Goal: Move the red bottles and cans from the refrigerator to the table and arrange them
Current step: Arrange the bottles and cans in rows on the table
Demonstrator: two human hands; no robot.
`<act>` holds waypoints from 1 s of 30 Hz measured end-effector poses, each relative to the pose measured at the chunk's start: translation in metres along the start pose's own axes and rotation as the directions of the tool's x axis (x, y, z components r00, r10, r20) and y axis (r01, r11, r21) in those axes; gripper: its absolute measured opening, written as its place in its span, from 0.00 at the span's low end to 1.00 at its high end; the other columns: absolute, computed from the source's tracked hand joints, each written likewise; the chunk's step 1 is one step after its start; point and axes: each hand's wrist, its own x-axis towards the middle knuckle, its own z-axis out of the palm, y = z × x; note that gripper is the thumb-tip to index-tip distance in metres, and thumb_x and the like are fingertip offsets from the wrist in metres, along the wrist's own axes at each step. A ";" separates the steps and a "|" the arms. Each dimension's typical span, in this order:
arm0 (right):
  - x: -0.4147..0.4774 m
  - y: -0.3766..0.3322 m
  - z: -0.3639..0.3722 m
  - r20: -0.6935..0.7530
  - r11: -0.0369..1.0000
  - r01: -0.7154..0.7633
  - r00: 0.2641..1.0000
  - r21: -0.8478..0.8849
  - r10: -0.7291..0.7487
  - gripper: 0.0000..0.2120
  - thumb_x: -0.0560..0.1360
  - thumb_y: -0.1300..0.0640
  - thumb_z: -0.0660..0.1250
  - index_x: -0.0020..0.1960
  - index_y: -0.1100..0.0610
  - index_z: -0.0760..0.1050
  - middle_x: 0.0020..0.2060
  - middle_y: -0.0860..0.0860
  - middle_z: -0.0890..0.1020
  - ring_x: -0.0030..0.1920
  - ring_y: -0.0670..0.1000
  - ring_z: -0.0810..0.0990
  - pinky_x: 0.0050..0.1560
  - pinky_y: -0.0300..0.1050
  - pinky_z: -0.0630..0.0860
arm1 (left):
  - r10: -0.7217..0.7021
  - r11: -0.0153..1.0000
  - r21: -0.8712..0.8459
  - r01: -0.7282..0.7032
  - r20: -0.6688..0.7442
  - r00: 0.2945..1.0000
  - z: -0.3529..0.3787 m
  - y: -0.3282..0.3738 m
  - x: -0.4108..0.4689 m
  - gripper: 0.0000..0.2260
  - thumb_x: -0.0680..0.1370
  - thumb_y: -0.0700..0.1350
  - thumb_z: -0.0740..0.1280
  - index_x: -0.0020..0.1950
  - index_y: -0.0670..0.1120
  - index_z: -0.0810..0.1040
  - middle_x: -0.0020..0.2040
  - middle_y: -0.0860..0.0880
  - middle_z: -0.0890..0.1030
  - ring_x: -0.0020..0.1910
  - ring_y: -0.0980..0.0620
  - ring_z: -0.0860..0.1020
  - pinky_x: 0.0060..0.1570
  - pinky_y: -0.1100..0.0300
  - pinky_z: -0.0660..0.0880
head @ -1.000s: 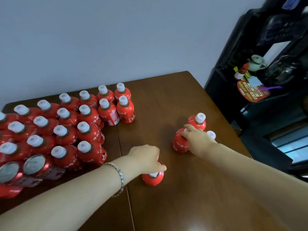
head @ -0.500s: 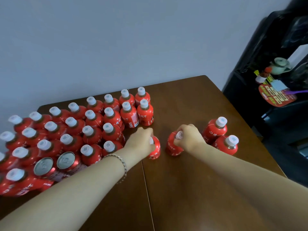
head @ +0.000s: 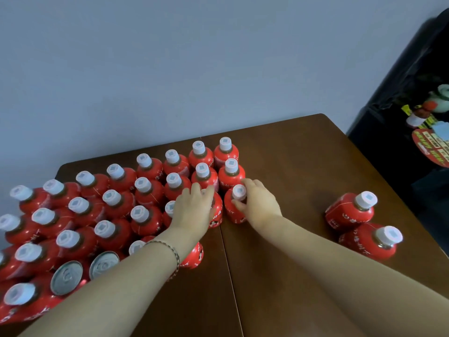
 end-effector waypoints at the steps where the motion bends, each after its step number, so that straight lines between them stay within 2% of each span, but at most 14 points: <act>1: 0.002 0.006 0.003 0.019 0.999 -0.040 0.999 -0.002 0.040 0.26 0.74 0.50 0.68 0.68 0.54 0.64 0.61 0.54 0.71 0.59 0.57 0.75 0.57 0.50 0.73 | 0.025 1.000 0.015 -0.025 0.007 1.000 0.006 -0.002 -0.002 0.25 0.77 0.51 0.65 0.71 0.49 0.61 0.60 0.44 0.69 0.55 0.45 0.73 0.51 0.55 0.69; 3: 0.005 0.015 0.007 0.124 0.990 -0.124 0.986 0.072 0.114 0.36 0.70 0.49 0.72 0.72 0.52 0.59 0.65 0.53 0.71 0.64 0.56 0.73 0.62 0.48 0.71 | 0.048 0.997 0.056 -0.050 0.020 0.999 0.014 -0.004 -0.003 0.27 0.76 0.54 0.65 0.72 0.52 0.59 0.63 0.44 0.67 0.56 0.45 0.73 0.56 0.53 0.68; 5: 0.007 0.019 0.014 0.197 0.958 -0.195 0.968 0.211 0.154 0.41 0.68 0.50 0.74 0.74 0.52 0.56 0.66 0.53 0.72 0.66 0.54 0.72 0.64 0.47 0.69 | 0.041 0.996 0.080 -0.041 0.007 0.999 0.015 -0.005 0.001 0.26 0.76 0.52 0.66 0.71 0.53 0.60 0.62 0.44 0.68 0.56 0.44 0.74 0.60 0.52 0.65; 8: 0.008 0.016 0.025 0.159 0.918 -0.253 0.964 0.305 0.213 0.39 0.67 0.51 0.76 0.71 0.55 0.60 0.65 0.53 0.73 0.64 0.54 0.73 0.62 0.46 0.71 | 0.041 0.996 0.072 -0.043 0.032 0.999 0.016 -0.005 0.007 0.25 0.76 0.48 0.67 0.70 0.53 0.60 0.61 0.44 0.69 0.58 0.44 0.73 0.63 0.52 0.62; 13: 0.013 0.012 0.032 0.146 0.886 -0.303 0.952 0.351 0.268 0.38 0.65 0.52 0.77 0.69 0.57 0.63 0.64 0.54 0.74 0.64 0.54 0.73 0.63 0.47 0.71 | 0.077 0.995 0.061 -0.078 0.019 0.997 0.020 -0.011 0.008 0.25 0.75 0.47 0.68 0.70 0.53 0.63 0.59 0.44 0.70 0.55 0.43 0.73 0.57 0.53 0.65; 18: 0.012 0.006 0.039 0.137 0.899 -0.328 0.944 0.291 0.301 0.38 0.68 0.51 0.75 0.70 0.58 0.59 0.64 0.56 0.74 0.64 0.57 0.74 0.62 0.50 0.71 | 0.016 0.999 0.029 -0.016 0.003 1.000 0.021 -0.009 0.007 0.23 0.75 0.49 0.67 0.68 0.53 0.64 0.58 0.45 0.71 0.56 0.43 0.73 0.60 0.53 0.64; 20: 0.013 0.006 0.033 0.220 0.925 -0.323 0.935 0.200 0.279 0.39 0.70 0.49 0.73 0.72 0.59 0.56 0.65 0.57 0.73 0.65 0.57 0.73 0.62 0.50 0.71 | -0.027 0.999 0.017 0.027 0.021 0.999 0.017 -0.004 0.008 0.23 0.75 0.47 0.67 0.68 0.52 0.64 0.59 0.44 0.71 0.57 0.43 0.73 0.60 0.53 0.64; 22: 0.009 0.013 0.012 0.295 0.961 -0.260 0.929 0.090 0.224 0.36 0.71 0.50 0.72 0.72 0.60 0.59 0.66 0.56 0.72 0.66 0.56 0.72 0.63 0.47 0.70 | -0.067 0.996 0.061 0.065 0.035 0.997 0.015 0.001 0.005 0.24 0.75 0.45 0.68 0.68 0.51 0.63 0.59 0.43 0.71 0.57 0.42 0.73 0.60 0.52 0.66; 24: -0.004 0.025 -0.015 0.244 0.982 -0.185 0.955 0.050 0.167 0.32 0.74 0.56 0.68 0.73 0.60 0.58 0.69 0.54 0.70 0.68 0.54 0.70 0.65 0.44 0.67 | -0.107 0.982 0.152 0.110 -0.022 0.994 0.014 0.009 0.000 0.29 0.72 0.46 0.72 0.70 0.51 0.65 0.59 0.41 0.72 0.57 0.41 0.74 0.61 0.48 0.67; 26: -0.024 0.043 -0.043 0.136 0.991 -0.120 0.984 0.058 0.111 0.29 0.76 0.61 0.64 0.74 0.56 0.59 0.70 0.51 0.70 0.69 0.52 0.69 0.66 0.41 0.66 | -0.108 0.972 0.201 0.122 -0.079 0.991 0.008 0.026 -0.005 0.38 0.65 0.46 0.78 0.72 0.48 0.66 0.61 0.37 0.72 0.59 0.38 0.73 0.63 0.40 0.67; 28: -0.047 0.065 -0.070 0.015 0.998 -0.063 0.998 0.026 0.063 0.22 0.77 0.61 0.62 0.70 0.54 0.66 0.67 0.50 0.73 0.69 0.50 0.69 0.67 0.41 0.65 | 0.063 0.985 0.170 -0.030 -0.196 0.978 0.000 0.052 -0.004 0.41 0.56 0.40 0.80 0.67 0.42 0.72 0.58 0.36 0.75 0.54 0.37 0.76 0.58 0.40 0.71; 29: -0.057 0.078 -0.082 -0.063 0.999 -0.047 0.997 -0.027 0.045 0.18 0.77 0.61 0.61 0.67 0.52 0.71 0.67 0.49 0.74 0.70 0.49 0.67 0.69 0.42 0.64 | 0.173 0.980 0.137 -0.141 -0.253 0.952 -0.009 0.071 -0.003 0.39 0.54 0.38 0.80 0.65 0.41 0.74 0.55 0.37 0.76 0.49 0.38 0.78 0.53 0.42 0.75; 30: -0.065 0.091 -0.094 -0.145 0.994 -0.046 0.989 -0.094 0.032 0.16 0.78 0.61 0.59 0.64 0.51 0.74 0.66 0.48 0.74 0.71 0.48 0.65 0.70 0.44 0.62 | 0.265 0.964 0.083 -0.252 -0.260 0.929 -0.021 0.093 -0.002 0.37 0.57 0.37 0.79 0.66 0.40 0.73 0.55 0.38 0.76 0.47 0.39 0.78 0.49 0.47 0.76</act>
